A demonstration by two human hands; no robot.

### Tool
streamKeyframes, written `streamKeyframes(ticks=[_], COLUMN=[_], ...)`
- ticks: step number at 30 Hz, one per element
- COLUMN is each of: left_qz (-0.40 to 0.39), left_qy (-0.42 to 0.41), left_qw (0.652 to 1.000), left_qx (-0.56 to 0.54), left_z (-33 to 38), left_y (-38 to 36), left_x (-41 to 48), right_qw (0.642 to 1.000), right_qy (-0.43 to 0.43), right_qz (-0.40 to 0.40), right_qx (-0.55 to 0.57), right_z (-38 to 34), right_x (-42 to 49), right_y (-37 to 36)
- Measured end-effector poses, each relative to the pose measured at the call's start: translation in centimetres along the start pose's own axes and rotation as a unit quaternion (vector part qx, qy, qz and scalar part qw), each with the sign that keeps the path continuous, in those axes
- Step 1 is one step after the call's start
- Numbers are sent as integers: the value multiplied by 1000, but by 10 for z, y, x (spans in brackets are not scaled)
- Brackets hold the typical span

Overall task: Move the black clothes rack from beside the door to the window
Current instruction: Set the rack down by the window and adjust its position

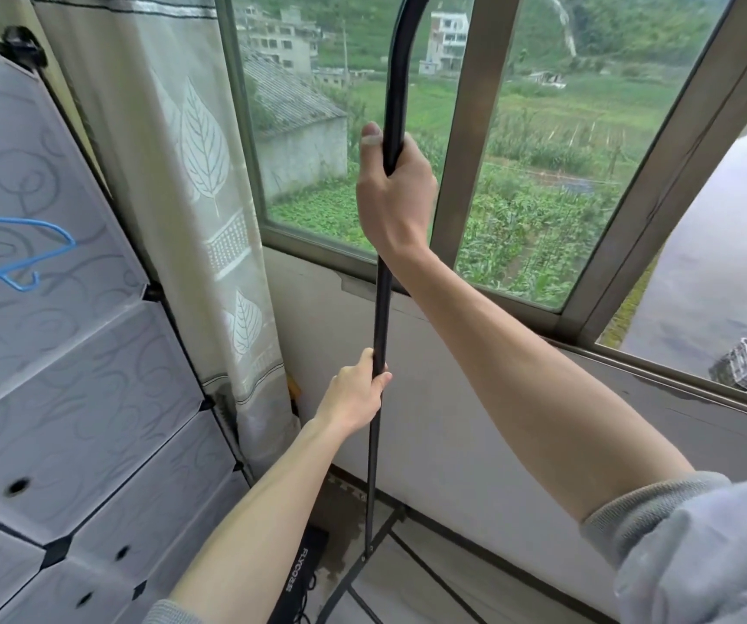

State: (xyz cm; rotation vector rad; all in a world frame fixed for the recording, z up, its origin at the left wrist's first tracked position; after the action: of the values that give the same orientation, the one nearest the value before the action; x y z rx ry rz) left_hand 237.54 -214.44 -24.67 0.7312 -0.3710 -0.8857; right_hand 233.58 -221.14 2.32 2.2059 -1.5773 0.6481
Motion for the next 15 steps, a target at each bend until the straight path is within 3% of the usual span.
streamKeyframes(ticks=[8,15], left_qz=[-23,-6], left_qy=[8,-4], left_qw=[1000,993], left_qx=[3,121], left_z=[-1,4], left_y=[-2,-4], left_x=[-6,-27], right_qw=[999,982], right_qy=[16,-10], right_qz=[-28,-146], right_qx=[-19,-119], right_z=[-2,1], right_x=[-9,-40], right_y=[9,35])
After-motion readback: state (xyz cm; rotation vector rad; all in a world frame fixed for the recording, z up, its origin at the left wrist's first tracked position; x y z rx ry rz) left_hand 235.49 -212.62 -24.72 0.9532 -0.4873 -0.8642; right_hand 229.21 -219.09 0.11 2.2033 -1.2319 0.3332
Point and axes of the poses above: each hand's wrist, its own x-axis towards the middle knuckle, its own y-axis out of the back of the hand, z = x × y, the point moved 9 cm from there along x, towards the middle knuckle, and after that the axes turned 3 degrees about z, right-handed, at the moved point
